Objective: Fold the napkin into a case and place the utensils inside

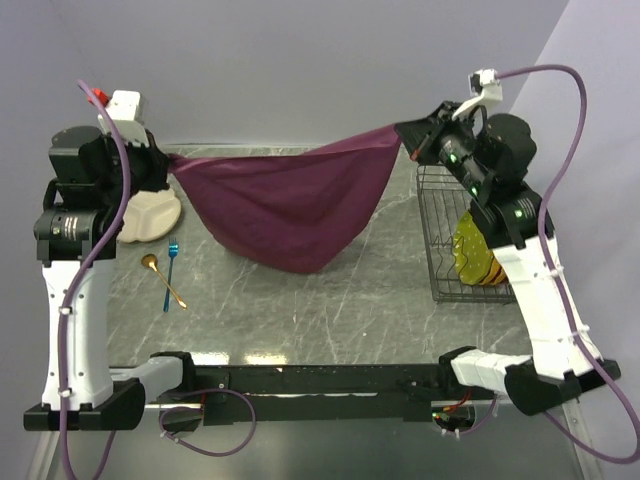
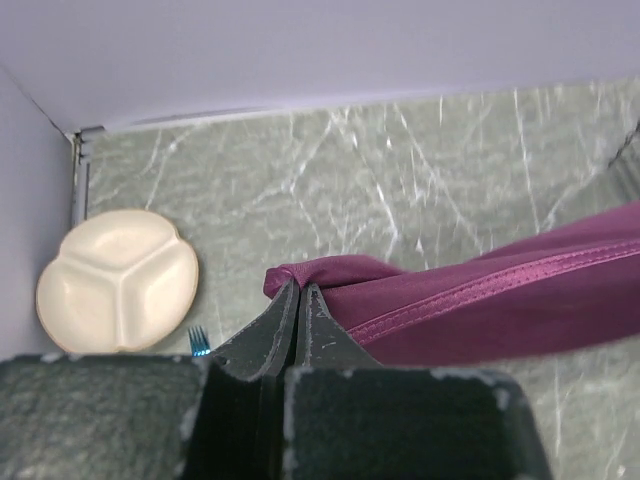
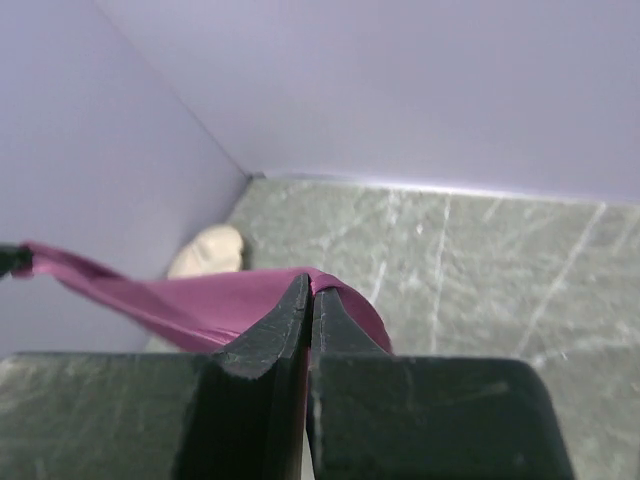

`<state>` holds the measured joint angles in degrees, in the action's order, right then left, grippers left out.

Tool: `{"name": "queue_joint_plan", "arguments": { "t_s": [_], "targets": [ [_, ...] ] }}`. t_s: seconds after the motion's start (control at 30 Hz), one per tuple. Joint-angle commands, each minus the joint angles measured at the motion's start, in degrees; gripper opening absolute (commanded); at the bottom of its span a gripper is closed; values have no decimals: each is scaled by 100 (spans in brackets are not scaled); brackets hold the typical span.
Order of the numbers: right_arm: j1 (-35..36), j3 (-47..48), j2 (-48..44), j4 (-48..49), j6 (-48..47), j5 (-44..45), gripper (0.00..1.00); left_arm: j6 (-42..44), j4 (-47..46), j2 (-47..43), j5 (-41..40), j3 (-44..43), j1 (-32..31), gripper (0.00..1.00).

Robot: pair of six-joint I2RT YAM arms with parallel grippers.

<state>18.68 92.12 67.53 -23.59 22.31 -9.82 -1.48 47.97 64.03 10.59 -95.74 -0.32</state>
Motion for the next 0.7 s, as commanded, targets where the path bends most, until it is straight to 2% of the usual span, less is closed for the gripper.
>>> {"name": "queue_joint_plan", "arguments": {
  "t_s": [0.0, 0.13, 0.2, 0.33, 0.47, 0.53, 0.67],
  "targets": [
    [31, 683, 680, 575, 432, 446, 0, -485, -726, 363, -312, -602, 14, 1],
    [31, 1360, 1428, 1030, 538, 823, 0, -766, -1604, 1179, -347, -928, 14, 1],
    [22, 2001, 1980, 1198, 503, 974, 0, -1029, -2060, 1575, -505, -1314, 14, 1],
    [-13, 3109, 2896, 2075, 240, 1193, 0, -1215, -2956, 2725, -689, -2175, 14, 1],
    [-83, 4311, 3714, 2675, -111, 1492, 0, -1302, -3556, 3650, -663, -3510, 14, 1],
    [-127, 4534, 4039, 3033, -226, 1667, 0, -1276, -3741, 4019, -655, -3871, 14, 1],
    [-198, 4587, 4321, 3572, -244, 1694, 0, -1154, -4154, 4232, -813, -4005, 14, 1]
  ]
}}
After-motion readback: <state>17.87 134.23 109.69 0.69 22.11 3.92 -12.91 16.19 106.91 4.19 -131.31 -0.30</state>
